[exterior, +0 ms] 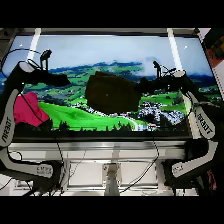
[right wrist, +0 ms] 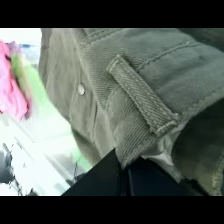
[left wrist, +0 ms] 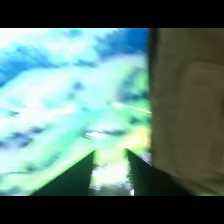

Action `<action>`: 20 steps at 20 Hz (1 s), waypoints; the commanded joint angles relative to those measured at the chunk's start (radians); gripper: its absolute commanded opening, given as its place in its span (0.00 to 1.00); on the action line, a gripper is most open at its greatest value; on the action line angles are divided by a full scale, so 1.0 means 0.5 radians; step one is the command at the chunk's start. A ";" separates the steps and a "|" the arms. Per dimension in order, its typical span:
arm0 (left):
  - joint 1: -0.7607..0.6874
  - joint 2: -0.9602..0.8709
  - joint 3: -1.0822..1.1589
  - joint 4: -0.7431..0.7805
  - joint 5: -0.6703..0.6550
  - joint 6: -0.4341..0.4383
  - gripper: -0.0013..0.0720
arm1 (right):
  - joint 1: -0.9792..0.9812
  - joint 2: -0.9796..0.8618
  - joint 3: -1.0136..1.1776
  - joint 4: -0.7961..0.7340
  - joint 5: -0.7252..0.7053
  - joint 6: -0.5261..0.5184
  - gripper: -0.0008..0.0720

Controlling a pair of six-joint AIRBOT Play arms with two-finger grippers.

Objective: Fold the clothes and pants, and hang the long-sleeved shirts on hangers.

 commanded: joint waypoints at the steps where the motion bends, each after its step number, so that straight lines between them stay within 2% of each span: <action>1: 0.203 -0.180 0.001 -0.742 -0.450 0.305 0.82 | -0.027 -0.002 0.018 0.009 0.104 0.001 0.04; 3: 0.164 -0.277 0.001 -0.755 -0.454 0.311 0.82 | -0.027 -0.002 0.017 0.008 0.095 0.001 0.04; 6: 0.054 -0.389 0.002 -0.791 -0.364 0.435 0.78 | -0.027 -0.002 0.017 0.008 0.096 0.002 0.04; 9: -0.055 -0.493 0.002 -0.793 -0.278 0.435 0.78 | -0.026 -0.002 0.017 0.008 0.096 0.002 0.04; 12: -0.144 -0.540 0.006 -0.791 -0.122 0.556 0.78 | -0.026 -0.002 0.017 0.008 0.095 0.002 0.04; 15: -0.211 -0.545 0.006 -0.785 0.106 0.553 0.76 | -0.026 -0.002 0.017 0.008 0.094 0.002 0.04; 17: -0.237 -0.552 0.006 -0.785 0.136 0.553 0.75 | -0.026 -0.002 0.017 0.008 0.094 0.002 0.04; 19: -0.253 -0.554 0.006 -0.786 0.140 0.554 0.68 | -0.026 -0.002 0.017 0.008 0.092 0.002 0.04; 20: -0.256 -0.554 0.006 -0.785 0.154 0.554 0.68 | -0.026 -0.002 0.017 0.008 0.091 0.002 0.04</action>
